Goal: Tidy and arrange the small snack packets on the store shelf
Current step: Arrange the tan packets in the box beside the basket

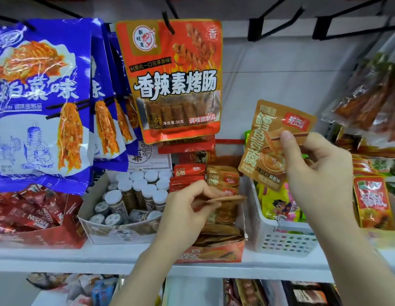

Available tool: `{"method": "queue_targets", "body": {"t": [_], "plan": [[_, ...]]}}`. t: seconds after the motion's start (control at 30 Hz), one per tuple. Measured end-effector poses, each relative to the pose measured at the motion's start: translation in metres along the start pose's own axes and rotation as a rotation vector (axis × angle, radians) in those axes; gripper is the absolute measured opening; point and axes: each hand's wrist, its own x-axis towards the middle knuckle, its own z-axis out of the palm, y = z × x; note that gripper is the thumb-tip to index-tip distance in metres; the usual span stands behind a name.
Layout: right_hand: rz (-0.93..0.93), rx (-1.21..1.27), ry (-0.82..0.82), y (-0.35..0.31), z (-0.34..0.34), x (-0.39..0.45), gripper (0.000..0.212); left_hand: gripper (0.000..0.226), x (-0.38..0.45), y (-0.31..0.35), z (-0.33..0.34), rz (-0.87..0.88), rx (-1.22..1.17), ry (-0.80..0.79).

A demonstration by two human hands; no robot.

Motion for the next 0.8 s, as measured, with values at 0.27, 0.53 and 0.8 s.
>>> {"method": "queue_targets", "body": {"t": [0.27, 0.53, 0.8], "plan": [[0.03, -0.004, -0.091, 0.006, 0.014, -0.008, 0.016, 0.02, -0.005, -0.006, -0.021, 0.001, 0.366, -0.265], [0.134, 0.126, -0.178, 0.007, 0.021, -0.01, 0.009, 0.065, -0.015, 0.001, -0.021, -0.171, 0.351, -0.573], [0.223, 0.206, -0.232, -0.001, 0.025, -0.012, 0.009, 0.047, -0.009, 0.01, -0.034, -0.334, -0.345, -0.16]]}}
